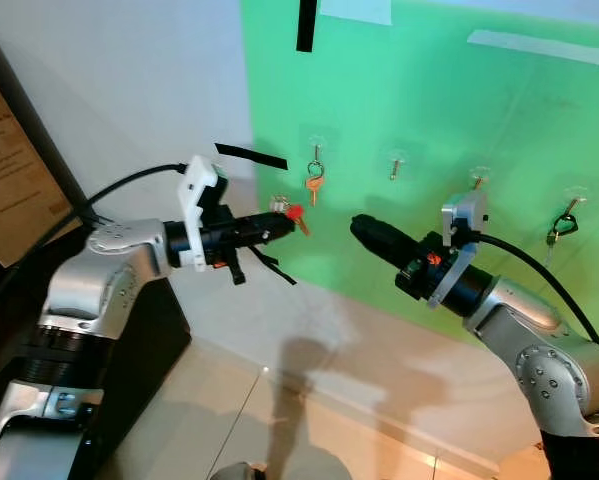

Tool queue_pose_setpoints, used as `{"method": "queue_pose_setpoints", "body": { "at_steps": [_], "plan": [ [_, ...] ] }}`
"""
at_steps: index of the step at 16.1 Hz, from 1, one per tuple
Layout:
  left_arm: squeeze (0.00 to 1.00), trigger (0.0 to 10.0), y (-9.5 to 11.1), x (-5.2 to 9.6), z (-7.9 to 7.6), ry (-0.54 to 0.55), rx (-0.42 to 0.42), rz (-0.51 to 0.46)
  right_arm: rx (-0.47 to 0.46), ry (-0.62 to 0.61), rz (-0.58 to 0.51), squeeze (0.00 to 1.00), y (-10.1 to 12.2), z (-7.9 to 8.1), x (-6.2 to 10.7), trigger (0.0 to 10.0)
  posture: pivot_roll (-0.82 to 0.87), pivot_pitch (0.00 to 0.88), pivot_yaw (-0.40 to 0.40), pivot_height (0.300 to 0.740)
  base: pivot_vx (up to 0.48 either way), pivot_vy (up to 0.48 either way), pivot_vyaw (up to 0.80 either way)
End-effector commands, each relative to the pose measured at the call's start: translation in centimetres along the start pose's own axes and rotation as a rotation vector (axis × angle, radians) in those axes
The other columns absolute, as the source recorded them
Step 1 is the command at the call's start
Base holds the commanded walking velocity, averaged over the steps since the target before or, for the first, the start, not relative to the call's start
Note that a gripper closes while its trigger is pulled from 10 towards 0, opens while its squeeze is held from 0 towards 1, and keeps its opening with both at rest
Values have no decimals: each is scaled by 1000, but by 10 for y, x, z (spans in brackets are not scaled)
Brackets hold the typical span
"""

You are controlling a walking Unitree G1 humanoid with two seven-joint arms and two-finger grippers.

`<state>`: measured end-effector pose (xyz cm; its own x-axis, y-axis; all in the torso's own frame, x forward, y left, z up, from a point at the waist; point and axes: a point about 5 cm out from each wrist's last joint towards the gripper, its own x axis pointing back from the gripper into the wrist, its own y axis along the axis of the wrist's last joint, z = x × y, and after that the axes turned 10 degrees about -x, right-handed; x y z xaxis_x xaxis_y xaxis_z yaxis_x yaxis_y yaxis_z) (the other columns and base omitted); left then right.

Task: Hang keys on a hook

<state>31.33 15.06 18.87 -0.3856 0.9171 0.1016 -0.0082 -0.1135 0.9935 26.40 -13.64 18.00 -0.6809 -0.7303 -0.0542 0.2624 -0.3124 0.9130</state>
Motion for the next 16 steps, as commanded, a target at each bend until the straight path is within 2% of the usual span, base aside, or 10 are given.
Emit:
{"method": "queue_pose_setpoints", "body": {
  "at_steps": [1,2,4,8,9,10,11,13,14,16],
  "plan": [
    [0,0,8,-3,1,-2,-40,-4,33,-33,-45,0,11,-1,0,10000,-124,0,68,740,0,0,0],
    [0,0,8,-4,2,-1,-40,-6,37,-59,-50,0,12,-4,1,10000,-125,0,69,740,0,0,0],
    [0,0,6,-4,3,1,-42,0,36,-94,-50,1000,11,-6,7,10000,-136,0,77,740,0,0,0],
    [0,0,2,-18,7,47,-113,31,137,-252,25,1000,-1,-16,11,10000,-143,0,78,740,0,0,0],
    [0,0,1,-32,-8,-49,-128,26,159,-328,19,1000,-5,-19,11,10000,-146,0,77,740,0,0,0],
    [0,0,1,-36,-15,-93,-129,22,164,-350,16,1000,-7,-20,11,10000,-146,0,77,740,0,0,0],
    [0,0,1,-42,-24,-146,-114,-7,169,-414,16,1000,-12,-21,14,10000,-160,0,87,740,0,0,0],
    [0,0,4,-39,-18,-127,-32,-94,187,-493,4,1000,-16,-23,21,10000,-171,0,90,740,0,0,0],
    [0,0,16,-33,-30,-254,70,-197,192,-530,-3,1000,-18,-25,24,10000,-170,0,89,740,0,0,0],
    [0,0,19,-23,-43,-375,119,-224,191,-579,-10,1000,-23,-27,27,10000,-167,0,80,740,0,0,0]
  ]
}}
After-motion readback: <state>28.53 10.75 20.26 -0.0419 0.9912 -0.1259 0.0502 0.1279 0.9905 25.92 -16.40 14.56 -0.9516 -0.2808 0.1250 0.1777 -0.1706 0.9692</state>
